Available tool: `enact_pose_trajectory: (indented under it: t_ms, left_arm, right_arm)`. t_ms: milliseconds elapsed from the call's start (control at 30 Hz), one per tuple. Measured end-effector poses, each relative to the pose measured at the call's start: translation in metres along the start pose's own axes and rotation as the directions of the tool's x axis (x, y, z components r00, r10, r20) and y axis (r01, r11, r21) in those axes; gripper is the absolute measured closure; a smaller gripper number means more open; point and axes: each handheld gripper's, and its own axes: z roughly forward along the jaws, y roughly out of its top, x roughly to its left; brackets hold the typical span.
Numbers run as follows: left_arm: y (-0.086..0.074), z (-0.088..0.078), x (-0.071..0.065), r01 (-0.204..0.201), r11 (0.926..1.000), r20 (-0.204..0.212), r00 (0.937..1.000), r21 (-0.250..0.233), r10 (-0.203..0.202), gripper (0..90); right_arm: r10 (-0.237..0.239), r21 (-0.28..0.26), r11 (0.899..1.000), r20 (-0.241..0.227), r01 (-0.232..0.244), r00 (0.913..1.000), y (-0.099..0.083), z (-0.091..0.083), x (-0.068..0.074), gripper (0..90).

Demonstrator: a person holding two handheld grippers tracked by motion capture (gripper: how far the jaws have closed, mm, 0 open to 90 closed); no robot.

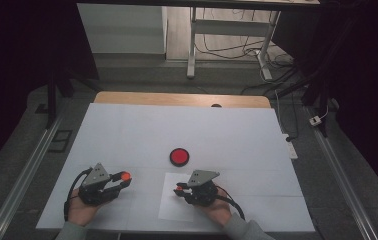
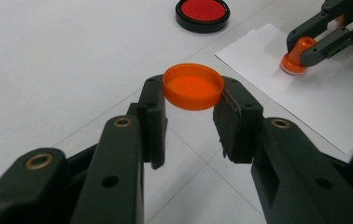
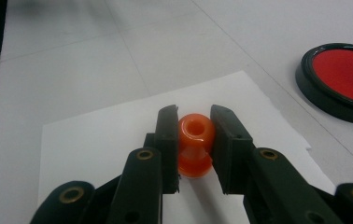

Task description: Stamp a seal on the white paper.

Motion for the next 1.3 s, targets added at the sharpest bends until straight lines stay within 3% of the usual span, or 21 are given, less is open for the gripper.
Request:
enact_pose_trajectory:
  t_ms: [1300]
  left_arm:
    - [0.0004,-0.0005,-0.0008,0.003,1.0000,0.001,1.0000,-0.003,-0.003,64.6]
  right_arm:
    - [-0.001,-0.012,1.000,0.004,0.001,1.0000,-0.0021,-0.0002,0.0003,73.1]
